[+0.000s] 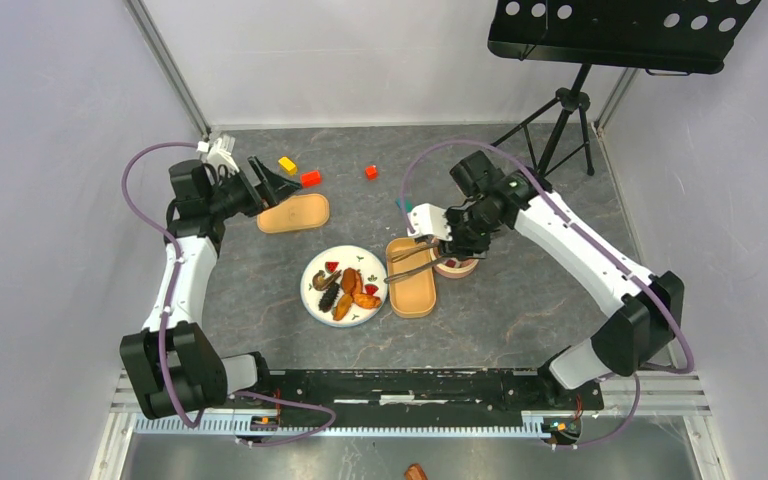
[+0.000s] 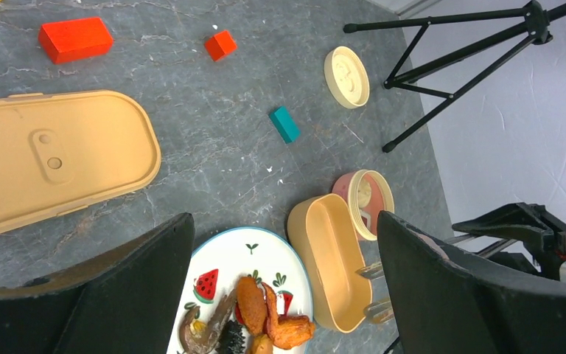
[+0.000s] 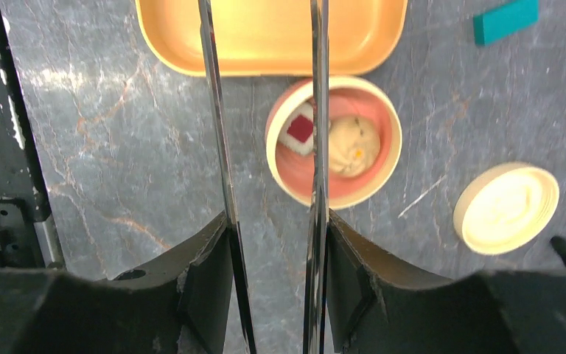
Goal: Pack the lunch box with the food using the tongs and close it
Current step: Pick up the fake food from the plate.
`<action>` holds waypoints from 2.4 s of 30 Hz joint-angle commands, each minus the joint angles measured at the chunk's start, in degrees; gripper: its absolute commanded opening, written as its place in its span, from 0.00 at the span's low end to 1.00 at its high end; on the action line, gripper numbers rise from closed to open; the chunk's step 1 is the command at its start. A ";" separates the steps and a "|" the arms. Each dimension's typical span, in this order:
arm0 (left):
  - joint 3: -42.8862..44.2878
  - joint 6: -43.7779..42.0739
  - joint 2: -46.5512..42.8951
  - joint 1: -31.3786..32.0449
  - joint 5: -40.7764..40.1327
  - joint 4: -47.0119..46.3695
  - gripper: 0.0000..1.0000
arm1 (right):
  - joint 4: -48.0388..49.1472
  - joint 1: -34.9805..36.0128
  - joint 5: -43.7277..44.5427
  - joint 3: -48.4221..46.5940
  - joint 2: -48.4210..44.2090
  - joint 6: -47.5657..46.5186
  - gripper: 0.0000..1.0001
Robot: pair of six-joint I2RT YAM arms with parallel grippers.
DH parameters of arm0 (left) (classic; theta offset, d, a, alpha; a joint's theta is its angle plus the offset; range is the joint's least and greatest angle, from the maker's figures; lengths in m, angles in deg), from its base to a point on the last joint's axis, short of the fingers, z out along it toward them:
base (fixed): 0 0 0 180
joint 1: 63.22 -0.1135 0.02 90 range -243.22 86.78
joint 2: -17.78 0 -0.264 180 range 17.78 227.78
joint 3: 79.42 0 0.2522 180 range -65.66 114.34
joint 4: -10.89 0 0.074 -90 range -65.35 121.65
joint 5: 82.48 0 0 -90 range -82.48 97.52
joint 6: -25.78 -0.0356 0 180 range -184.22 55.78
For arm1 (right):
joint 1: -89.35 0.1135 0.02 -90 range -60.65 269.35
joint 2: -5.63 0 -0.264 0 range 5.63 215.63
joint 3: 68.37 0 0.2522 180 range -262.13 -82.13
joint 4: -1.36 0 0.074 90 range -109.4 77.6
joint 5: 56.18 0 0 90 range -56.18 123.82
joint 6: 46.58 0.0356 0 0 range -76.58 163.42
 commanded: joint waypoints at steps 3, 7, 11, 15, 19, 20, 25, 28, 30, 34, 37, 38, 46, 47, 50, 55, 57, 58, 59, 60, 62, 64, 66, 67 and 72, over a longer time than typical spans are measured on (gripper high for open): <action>1.06 -3.61 -4.29 0.15 -1.22 1.78 0.98 | 3.98 6.81 2.11 -2.59 2.44 5.93 0.50; -0.62 -3.18 -5.87 0.15 -1.75 2.25 0.99 | 6.73 10.48 3.82 -1.08 3.82 12.09 0.48; -1.46 -1.80 -6.68 0.10 -1.71 2.23 0.99 | 9.24 13.11 4.70 0.33 5.47 16.79 0.48; -1.22 -1.63 -7.43 0.10 -1.58 2.23 0.99 | 11.38 16.79 7.37 2.63 7.75 19.82 0.50; -0.63 -1.18 -7.47 0.15 -1.49 2.25 0.99 | 13.26 17.96 10.03 4.32 8.40 21.71 0.50; -0.67 -1.09 -7.54 0.14 -1.49 2.25 0.99 | 13.54 18.12 10.30 4.55 8.56 22.17 0.50; -0.91 -1.09 -7.50 0.15 -1.73 2.25 0.99 | 14.67 18.99 12.63 4.99 9.94 24.71 0.50; -1.06 -1.09 -7.53 0.15 -1.99 2.20 0.99 | 15.04 19.28 13.51 5.25 10.22 25.54 0.50; -1.21 -1.09 -7.53 0.15 -2.01 2.25 0.99 | 14.95 19.34 13.54 5.18 10.42 25.80 0.49; -1.20 -1.15 -7.41 0.15 -2.19 2.24 0.99 | 13.99 19.45 12.89 4.35 10.92 26.25 0.44; -1.06 -1.22 -7.28 0.14 -2.12 2.21 0.99 | 13.25 19.45 12.35 3.82 10.93 26.56 0.38; -1.02 -1.22 -7.20 0.14 -2.10 2.21 0.99 | 13.11 19.48 12.31 3.77 10.87 26.72 0.36; -0.49 -1.53 -6.57 0.15 -1.66 2.25 0.99 | 12.67 19.23 12.45 2.90 7.97 27.22 0.18; -0.49 -1.61 -6.57 0.14 -1.53 2.25 0.99 | 12.74 19.14 12.26 2.93 7.03 27.30 0.15; -0.49 -1.78 -6.27 0.15 -1.36 2.30 0.99 | 13.74 18.22 11.04 3.59 3.84 27.59 0.06; -0.58 -1.96 -5.69 0.15 -0.54 2.19 0.99 | 17.35 15.02 8.75 8.16 -2.82 28.76 0.00; -0.58 -2.14 -5.56 0.14 -0.43 2.23 0.99 | 18.23 13.84 9.14 10.06 -5.86 29.35 0.00; -0.58 -2.27 -5.60 0.15 -0.35 2.17 0.99 | 18.29 13.30 9.39 10.83 -6.94 29.45 0.00; -0.66 -2.32 -5.48 0.15 -0.34 2.12 0.99 | 18.29 12.85 9.63 11.52 -8.25 29.41 0.00; -0.74 -2.32 -5.36 0.10 -0.34 2.01 0.99 | 18.52 12.41 10.07 12.55 -9.69 29.46 0.00; -0.91 -1.99 -5.12 0.15 -0.17 1.57 0.99 | 19.05 11.53 10.86 15.00 -12.71 29.34 0.00; -1.02 -1.50 -4.84 0.15 -0.04 0.95 0.99 | 19.16 10.92 12.08 17.10 -15.48 29.39 0.00; -1.02 -1.03 -4.52 0.15 0.10 0.51 0.99 | 19.78 10.41 13.41 19.07 -18.22 29.91 0.00; -1.01 -0.85 -4.38 0.15 0.20 0.34 0.99 | 20.22 10.17 14.46 19.90 -19.75 30.30 0.00; -1.00 -0.49 -3.91 0.15 0.46 0.14 0.99 | 22.53 9.41 20.25 23.57 -25.18 32.21 0.00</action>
